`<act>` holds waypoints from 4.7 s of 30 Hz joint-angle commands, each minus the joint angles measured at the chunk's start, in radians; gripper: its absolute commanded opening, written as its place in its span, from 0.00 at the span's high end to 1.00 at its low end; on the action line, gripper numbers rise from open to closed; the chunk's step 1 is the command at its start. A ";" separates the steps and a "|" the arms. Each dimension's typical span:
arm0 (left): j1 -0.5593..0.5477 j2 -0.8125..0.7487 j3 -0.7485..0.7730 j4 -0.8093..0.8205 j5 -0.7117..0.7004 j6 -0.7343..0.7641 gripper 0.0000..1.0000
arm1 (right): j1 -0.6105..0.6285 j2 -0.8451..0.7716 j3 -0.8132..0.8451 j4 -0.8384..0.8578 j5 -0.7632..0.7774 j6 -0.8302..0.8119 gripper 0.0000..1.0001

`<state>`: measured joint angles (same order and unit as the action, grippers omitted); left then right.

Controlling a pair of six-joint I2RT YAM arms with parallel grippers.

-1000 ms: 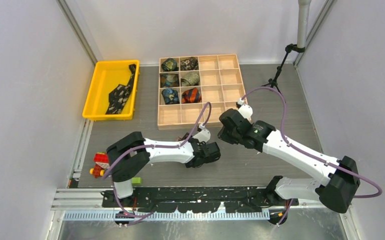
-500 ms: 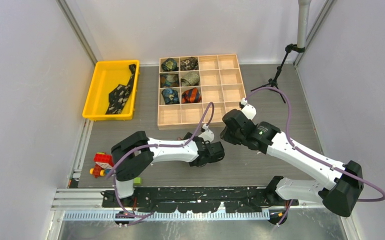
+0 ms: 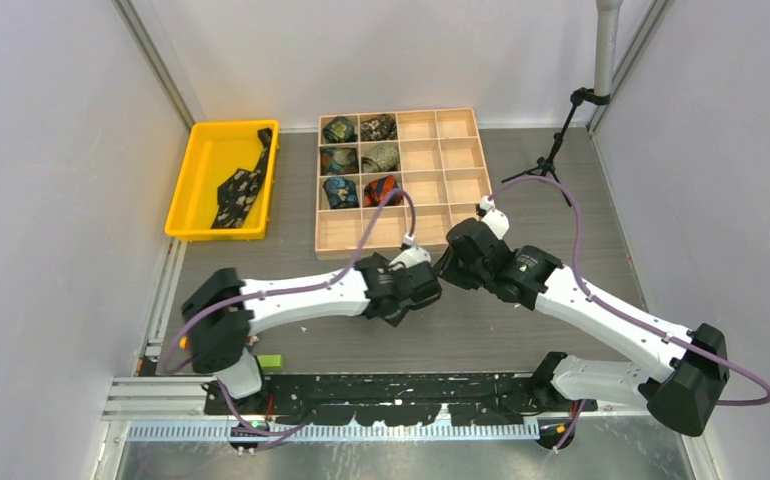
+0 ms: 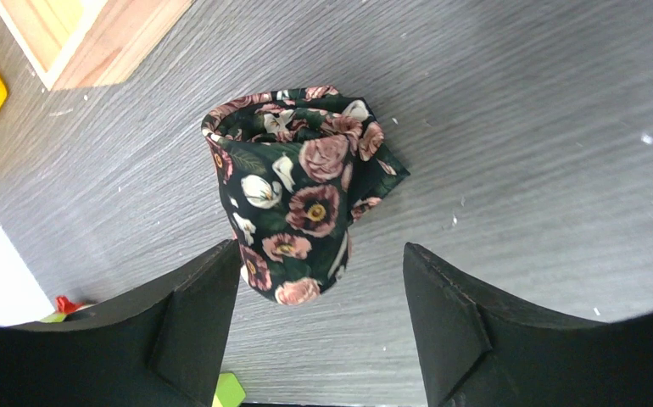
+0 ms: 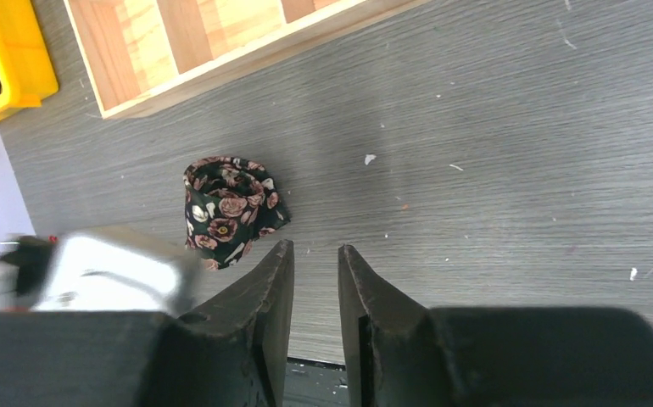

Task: Roll the ties
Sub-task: Roll the tie at the center of the board, then pick up the tie at the center of the board, then place the tie in the storage box.

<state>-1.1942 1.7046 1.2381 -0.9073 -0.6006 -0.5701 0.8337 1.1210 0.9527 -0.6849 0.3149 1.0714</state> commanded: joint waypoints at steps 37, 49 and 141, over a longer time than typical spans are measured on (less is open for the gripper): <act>0.614 -0.233 -0.454 0.573 0.931 0.138 0.24 | 0.053 0.224 -0.019 0.353 -0.247 -0.026 0.51; 0.569 -0.179 -0.520 0.692 0.992 0.036 0.31 | 0.052 0.229 -0.015 0.337 -0.243 -0.028 0.52; 0.821 -0.075 -0.342 0.923 0.553 -0.077 0.51 | 0.051 0.198 -0.065 0.340 -0.239 -0.013 0.55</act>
<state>-0.3771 1.6752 0.9195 0.0177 -0.0624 -0.6243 0.8818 1.3140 0.8860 -0.3813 0.0841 1.0531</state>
